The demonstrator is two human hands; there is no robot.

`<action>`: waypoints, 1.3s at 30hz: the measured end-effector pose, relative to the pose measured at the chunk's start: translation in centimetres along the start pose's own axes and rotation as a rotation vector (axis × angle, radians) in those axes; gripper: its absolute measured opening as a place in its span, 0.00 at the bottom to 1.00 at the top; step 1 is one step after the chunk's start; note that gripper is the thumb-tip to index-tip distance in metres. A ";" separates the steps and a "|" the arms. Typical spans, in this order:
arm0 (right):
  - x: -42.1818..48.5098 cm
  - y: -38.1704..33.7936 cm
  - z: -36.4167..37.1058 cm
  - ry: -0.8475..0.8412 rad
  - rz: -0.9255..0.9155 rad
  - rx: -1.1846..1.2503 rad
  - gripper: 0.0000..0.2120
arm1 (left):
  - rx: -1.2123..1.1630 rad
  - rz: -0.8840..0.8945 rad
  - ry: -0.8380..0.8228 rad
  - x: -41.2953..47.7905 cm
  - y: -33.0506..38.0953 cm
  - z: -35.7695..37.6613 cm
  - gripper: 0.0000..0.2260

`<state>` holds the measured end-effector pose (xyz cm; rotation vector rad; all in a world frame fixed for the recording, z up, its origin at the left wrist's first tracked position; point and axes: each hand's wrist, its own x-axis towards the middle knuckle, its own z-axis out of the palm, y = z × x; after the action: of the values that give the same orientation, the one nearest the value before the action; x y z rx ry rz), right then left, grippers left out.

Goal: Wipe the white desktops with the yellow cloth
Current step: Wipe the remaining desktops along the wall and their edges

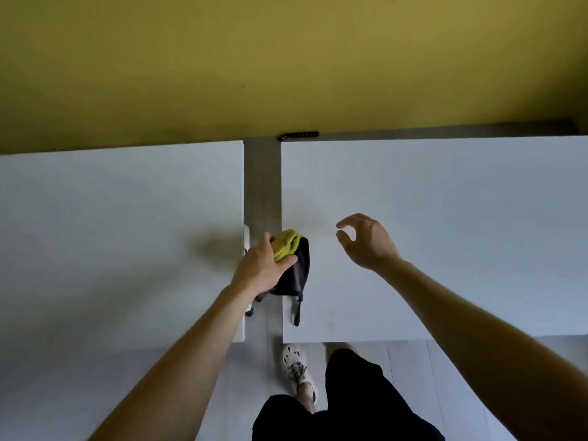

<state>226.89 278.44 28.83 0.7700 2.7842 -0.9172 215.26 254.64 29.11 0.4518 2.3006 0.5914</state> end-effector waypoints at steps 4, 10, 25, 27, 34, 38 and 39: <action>0.5 0.5 -4.4 0.146 0.049 0.178 0.12 | -0.058 0.195 0.043 3.4 9.6 -2.5 0.26; 3.0 -0.9 -12.5 -0.018 0.100 0.428 0.36 | -0.073 0.387 -0.052 5.9 16.3 -6.4 0.28; 8.8 -5.1 -8.2 -0.031 0.295 0.583 0.12 | -0.893 0.101 -0.154 8.5 13.5 -4.6 0.18; 9.6 -3.1 -8.3 -0.017 0.295 0.604 0.11 | -0.857 0.109 -0.077 9.4 12.6 -4.6 0.18; 10.5 6.2 -3.6 0.103 0.192 -0.126 0.36 | 0.385 0.245 -0.013 13.0 7.8 -2.5 0.26; 13.0 5.6 1.3 0.104 -0.125 -0.357 0.37 | 0.565 0.311 0.220 14.5 6.4 0.8 0.24; 13.6 5.4 2.4 0.106 -0.111 -0.391 0.38 | 0.564 0.319 0.284 15.2 6.2 1.6 0.24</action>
<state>217.70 286.60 20.61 0.6210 2.9828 -0.3294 206.84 267.43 23.06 1.0753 2.6817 0.1419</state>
